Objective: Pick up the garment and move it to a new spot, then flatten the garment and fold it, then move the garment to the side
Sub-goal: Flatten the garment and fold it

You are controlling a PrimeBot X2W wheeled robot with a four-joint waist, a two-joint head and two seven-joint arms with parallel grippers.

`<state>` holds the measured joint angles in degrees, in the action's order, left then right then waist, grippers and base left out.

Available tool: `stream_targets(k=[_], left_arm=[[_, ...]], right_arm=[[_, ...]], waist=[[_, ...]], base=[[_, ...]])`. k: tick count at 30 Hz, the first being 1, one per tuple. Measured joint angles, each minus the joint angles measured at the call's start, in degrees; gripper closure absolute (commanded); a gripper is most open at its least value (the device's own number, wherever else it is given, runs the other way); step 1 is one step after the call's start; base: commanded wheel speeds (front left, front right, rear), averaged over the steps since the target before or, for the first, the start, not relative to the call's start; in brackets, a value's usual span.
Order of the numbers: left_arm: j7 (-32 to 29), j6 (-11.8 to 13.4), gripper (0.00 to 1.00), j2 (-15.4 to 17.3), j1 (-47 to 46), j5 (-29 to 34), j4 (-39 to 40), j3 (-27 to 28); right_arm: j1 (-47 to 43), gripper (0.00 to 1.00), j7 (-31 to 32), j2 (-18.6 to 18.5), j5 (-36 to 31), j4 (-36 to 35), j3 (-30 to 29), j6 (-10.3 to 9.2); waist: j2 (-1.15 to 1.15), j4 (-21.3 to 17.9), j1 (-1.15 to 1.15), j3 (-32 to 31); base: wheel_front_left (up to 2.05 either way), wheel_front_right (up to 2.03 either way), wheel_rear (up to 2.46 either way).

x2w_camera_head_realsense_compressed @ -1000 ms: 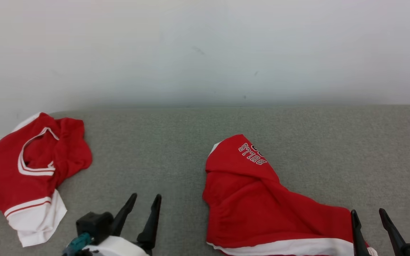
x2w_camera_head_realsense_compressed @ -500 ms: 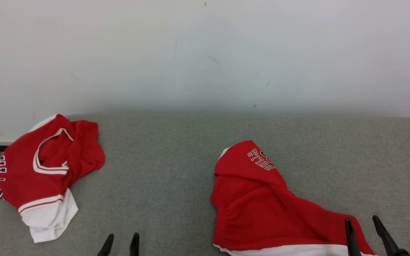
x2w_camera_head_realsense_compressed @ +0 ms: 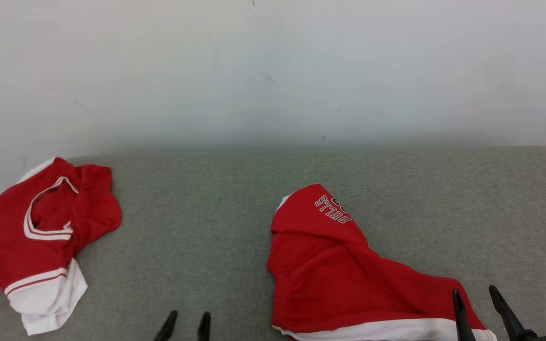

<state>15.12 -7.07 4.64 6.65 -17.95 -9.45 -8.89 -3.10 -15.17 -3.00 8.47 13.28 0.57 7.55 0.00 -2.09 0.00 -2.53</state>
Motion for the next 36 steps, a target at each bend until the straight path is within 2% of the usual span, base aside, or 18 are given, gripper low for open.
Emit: stream_targets(k=[3,9,16,25,34,35,36], left_arm=[[0.01,-0.31,0.00,0.97,-1.42,-0.67,-1.51,-5.11],[0.01,-0.44,0.00,7.93,-6.26,-5.93,-4.23,-16.96],[0.01,-0.46,0.00,12.80,-11.10,-11.13,-8.53,-24.60],[0.01,-0.46,0.00,14.22,-15.23,-15.95,-11.26,-29.08],[0.01,-0.46,0.00,14.10,-18.06,-20.90,-10.58,-33.17],[0.01,-0.46,0.11,14.05,-18.07,-21.84,-10.10,-34.04],[0.01,-0.46,0.39,14.03,-18.07,-22.88,-9.47,-34.53]], right_arm=[[0.42,0.00,0.00,-0.07,0.00,0.08,0.21,0.00],[0.84,0.00,-0.01,-0.12,0.00,0.04,0.21,0.00],[1.37,0.00,0.00,-0.12,-0.01,-0.11,0.19,0.00],[1.80,0.00,0.00,-0.04,-0.01,-0.45,0.11,0.00],[2.13,0.00,0.00,0.03,-0.10,-0.76,-0.47,0.00],[2.13,0.00,0.00,0.03,-0.10,-0.75,-0.60,0.00],[2.12,0.00,0.00,0.04,-0.10,-0.75,-0.62,0.00]], waist=[[0.00,-1.10,0.00,0.25],[0.00,-3.89,0.00,1.07],[0.00,-7.31,0.01,2.52],[0.00,-10.17,0.01,4.80],[0.00,-10.16,0.01,6.32],[0.00,-9.95,0.01,6.28],[0.00,-9.70,0.01,6.24]], base=[[0.00,0.00,0.00],[0.00,0.00,0.00],[0.00,0.00,0.00],[0.00,0.00,0.00],[0.00,0.00,0.00],[0.00,0.00,0.00],[0.00,0.00,0.00]])
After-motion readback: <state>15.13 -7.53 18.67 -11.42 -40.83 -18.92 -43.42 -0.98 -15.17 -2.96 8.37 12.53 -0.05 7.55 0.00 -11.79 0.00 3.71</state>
